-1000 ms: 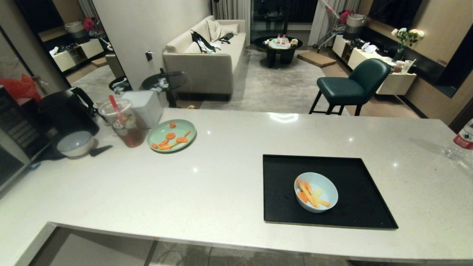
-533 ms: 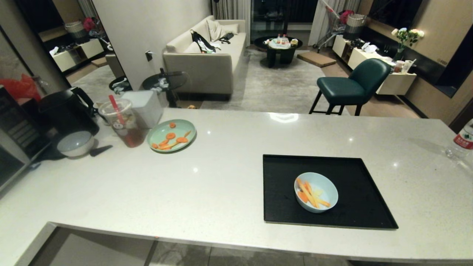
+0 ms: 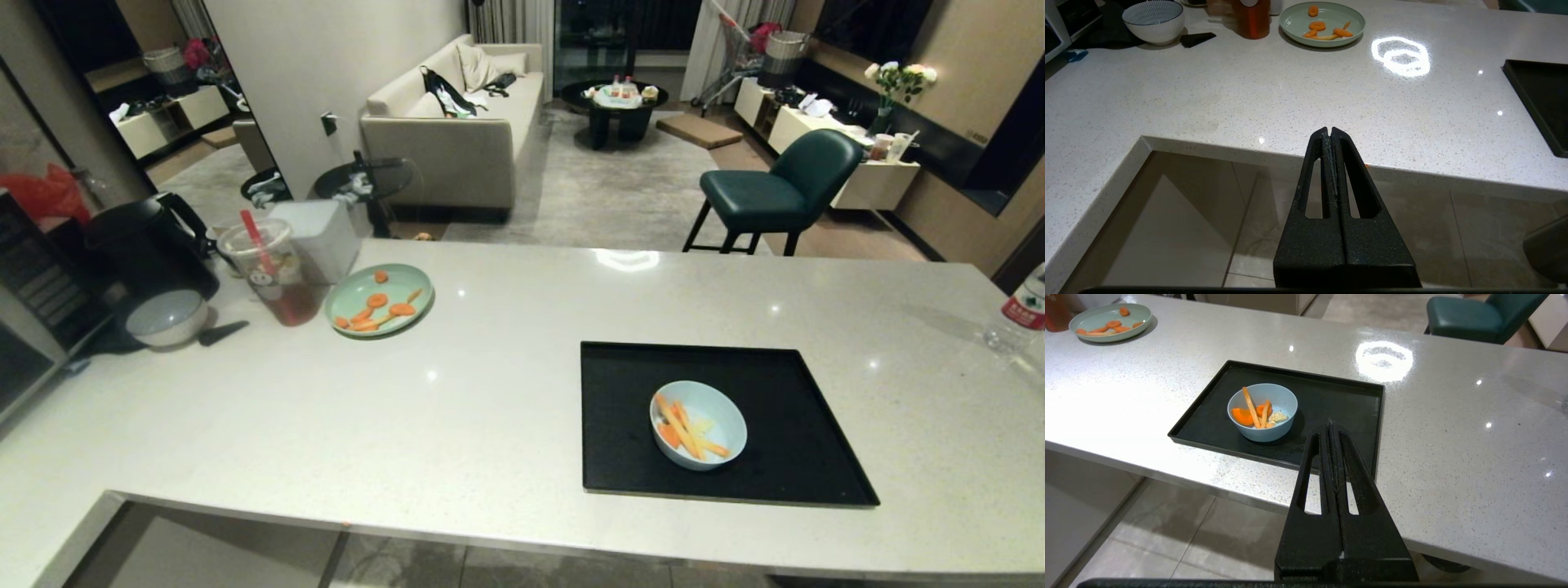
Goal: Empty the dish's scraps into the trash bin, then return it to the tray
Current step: Pick up the bowl with leftover food
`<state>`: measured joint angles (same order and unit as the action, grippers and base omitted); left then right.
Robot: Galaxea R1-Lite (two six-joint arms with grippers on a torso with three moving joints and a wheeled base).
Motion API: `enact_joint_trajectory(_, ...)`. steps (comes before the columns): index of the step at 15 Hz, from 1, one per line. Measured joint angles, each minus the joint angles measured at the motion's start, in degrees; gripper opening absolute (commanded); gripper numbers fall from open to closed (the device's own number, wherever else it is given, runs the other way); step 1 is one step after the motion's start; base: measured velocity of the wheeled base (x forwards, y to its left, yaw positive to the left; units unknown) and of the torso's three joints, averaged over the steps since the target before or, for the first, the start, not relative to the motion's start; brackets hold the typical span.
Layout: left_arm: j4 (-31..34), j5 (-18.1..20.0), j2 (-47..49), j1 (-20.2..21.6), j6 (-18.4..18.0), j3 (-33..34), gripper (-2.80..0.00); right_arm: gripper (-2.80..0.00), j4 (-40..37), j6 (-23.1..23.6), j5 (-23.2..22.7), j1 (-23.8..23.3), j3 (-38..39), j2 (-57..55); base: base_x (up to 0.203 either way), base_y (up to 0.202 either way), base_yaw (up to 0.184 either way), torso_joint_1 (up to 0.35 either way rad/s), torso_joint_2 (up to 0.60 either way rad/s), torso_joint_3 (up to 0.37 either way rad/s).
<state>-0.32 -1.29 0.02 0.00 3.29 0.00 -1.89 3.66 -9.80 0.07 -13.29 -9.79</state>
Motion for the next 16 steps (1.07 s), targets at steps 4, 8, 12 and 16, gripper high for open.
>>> enact_joint_trajectory(4, 0.00, -0.01, 0.00, -0.02, -0.01, 0.00, -2.80, -2.80, -1.09, -0.38, -0.69, 0.23, -8.33, -16.91, 0.000, 0.000, 0.000, 0.000, 0.00, 0.000)
enact_joint_trajectory(8, 0.02, 0.02, 0.00, -0.02, 0.02, 0.00, -2.80, -2.80, -2.89, -2.49, -0.74, 1.46, -16.70, -36.92, 0.000, 0.000, 0.000, 0.000, 0.00, 0.000)
enact_joint_trajectory(12, 0.00, 0.01, 0.00, 0.00, 0.02, 0.00, -2.80, -2.80, -3.35, -5.17, 1.52, 6.74, -25.36, -56.72, 0.000, 0.000, 0.000, 0.000, 0.00, 0.000)
enact_joint_trajectory(16, -0.01, -0.01, 0.00, 0.00, 0.00, 0.00, -2.80, 0.00, -4.48, -14.95, 6.26, 14.50, -37.04, -73.74, 0.000, 0.000, 0.000, 0.000, 0.00, 0.000)
